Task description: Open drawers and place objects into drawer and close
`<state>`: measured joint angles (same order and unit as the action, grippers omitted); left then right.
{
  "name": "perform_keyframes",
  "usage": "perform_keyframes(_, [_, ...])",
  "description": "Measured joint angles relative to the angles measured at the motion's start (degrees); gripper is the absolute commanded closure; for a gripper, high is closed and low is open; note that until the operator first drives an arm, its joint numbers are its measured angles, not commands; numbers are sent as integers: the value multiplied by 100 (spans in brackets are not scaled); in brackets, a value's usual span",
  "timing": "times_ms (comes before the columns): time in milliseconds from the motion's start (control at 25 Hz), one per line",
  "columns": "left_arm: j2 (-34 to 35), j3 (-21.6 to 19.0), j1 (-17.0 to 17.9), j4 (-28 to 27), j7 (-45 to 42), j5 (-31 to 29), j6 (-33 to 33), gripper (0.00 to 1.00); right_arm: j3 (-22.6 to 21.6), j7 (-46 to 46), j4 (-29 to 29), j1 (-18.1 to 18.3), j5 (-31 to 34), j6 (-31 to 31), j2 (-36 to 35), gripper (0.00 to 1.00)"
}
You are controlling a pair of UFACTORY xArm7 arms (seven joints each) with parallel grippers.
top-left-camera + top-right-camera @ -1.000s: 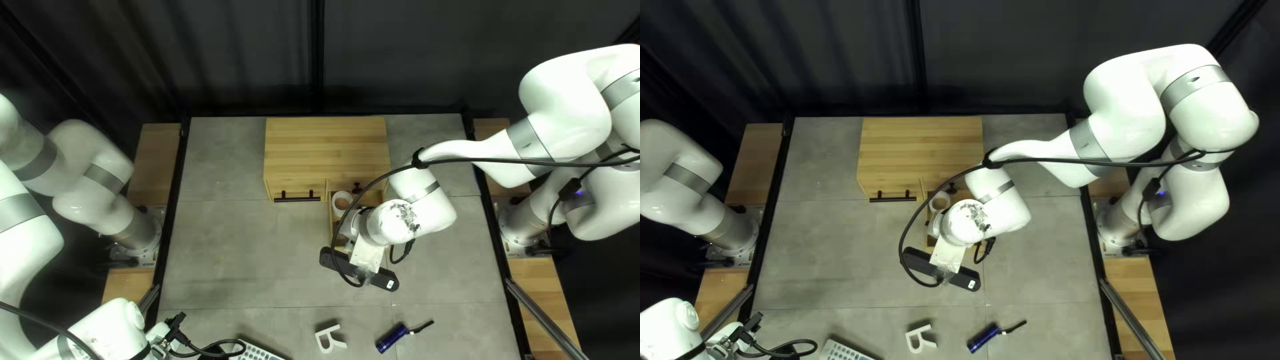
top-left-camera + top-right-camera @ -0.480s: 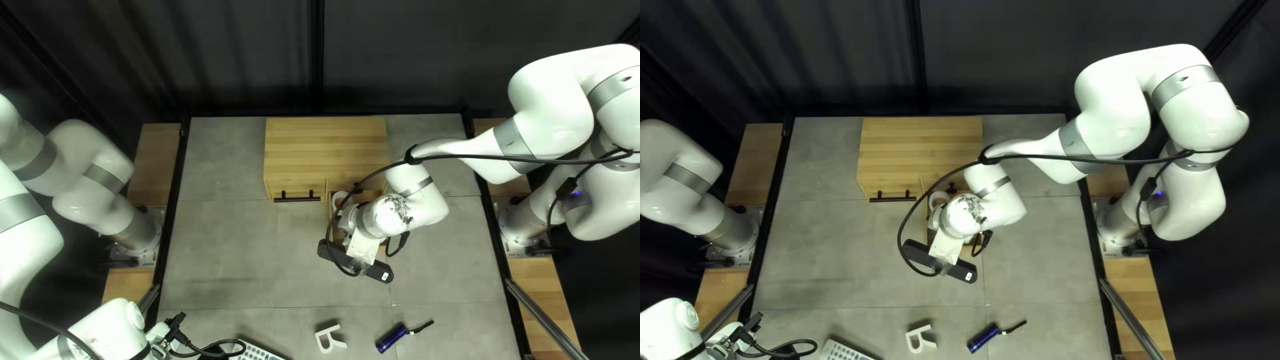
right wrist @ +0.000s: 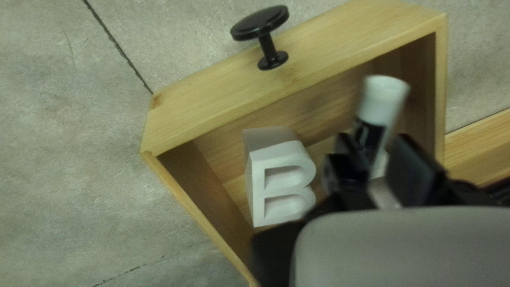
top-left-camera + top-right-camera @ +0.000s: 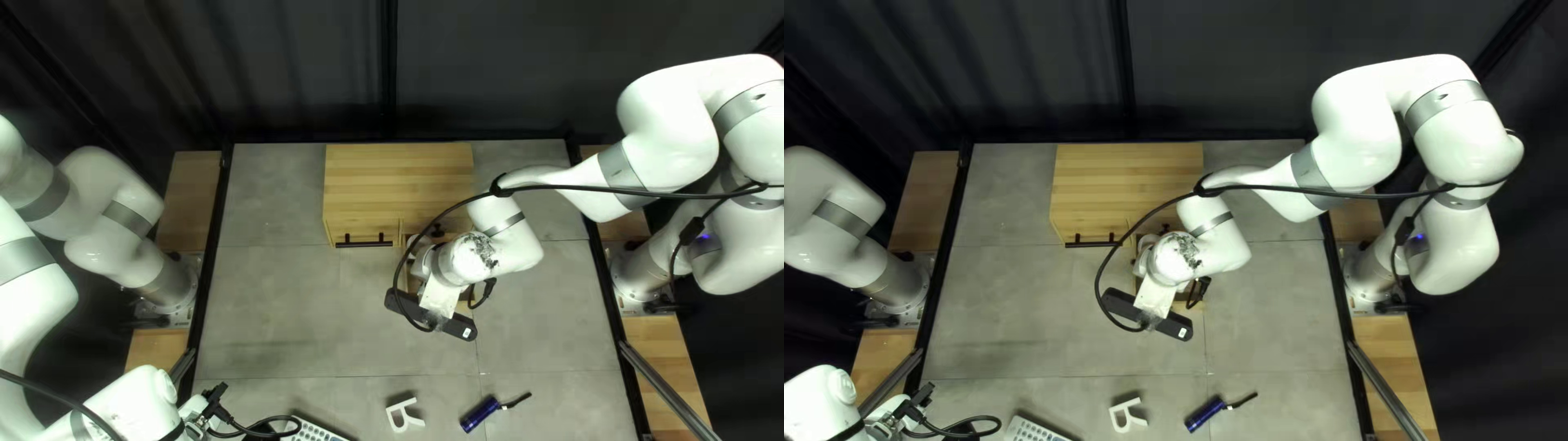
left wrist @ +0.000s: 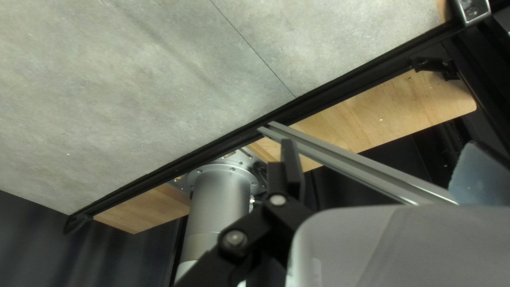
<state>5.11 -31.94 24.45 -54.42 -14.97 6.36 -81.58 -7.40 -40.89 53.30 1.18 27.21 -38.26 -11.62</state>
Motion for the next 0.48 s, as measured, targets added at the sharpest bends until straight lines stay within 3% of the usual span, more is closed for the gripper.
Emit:
perform_keyframes(240, [0,0,0,0,0,0,0,0,-32,91,19,-65,23,-116,46,0])
perform_keyframes(480, [0,0,0,0,0,0,0,0,-250,357,148,-325,-91,-772,311,0])
